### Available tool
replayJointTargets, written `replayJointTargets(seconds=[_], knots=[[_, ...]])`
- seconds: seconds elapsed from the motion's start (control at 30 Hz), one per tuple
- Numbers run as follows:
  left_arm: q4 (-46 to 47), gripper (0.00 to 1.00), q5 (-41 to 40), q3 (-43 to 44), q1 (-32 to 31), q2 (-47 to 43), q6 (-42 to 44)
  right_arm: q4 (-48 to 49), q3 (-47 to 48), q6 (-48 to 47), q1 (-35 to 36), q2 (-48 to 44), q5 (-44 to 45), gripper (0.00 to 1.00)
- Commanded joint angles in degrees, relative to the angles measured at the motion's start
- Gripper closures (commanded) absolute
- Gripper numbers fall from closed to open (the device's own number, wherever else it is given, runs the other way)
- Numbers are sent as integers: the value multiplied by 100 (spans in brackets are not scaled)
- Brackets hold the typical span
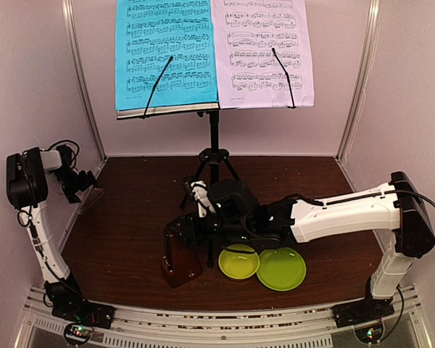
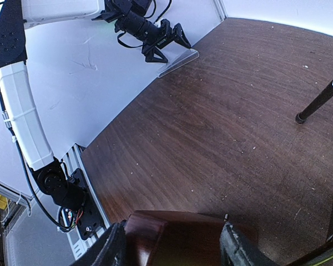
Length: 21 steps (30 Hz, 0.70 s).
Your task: Set up the instrument practice props
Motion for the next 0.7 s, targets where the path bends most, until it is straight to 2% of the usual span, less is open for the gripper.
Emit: replayJointTargets(seconds=[0.0, 0.3, 0.57, 0.67], knots=[[1, 2, -40, 181, 44, 50, 97, -232, 24, -7, -3, -7, 77, 42], [-100, 2, 304, 369, 44, 228, 100, -276, 17, -17, -3, -40, 101, 42], [-246, 2, -199, 606, 62, 199, 238, -308, 36, -33, -3, -30, 100, 42], [-393, 2, -161, 770, 63, 362, 315, -296, 47, -23, -4, -15, 95, 42]])
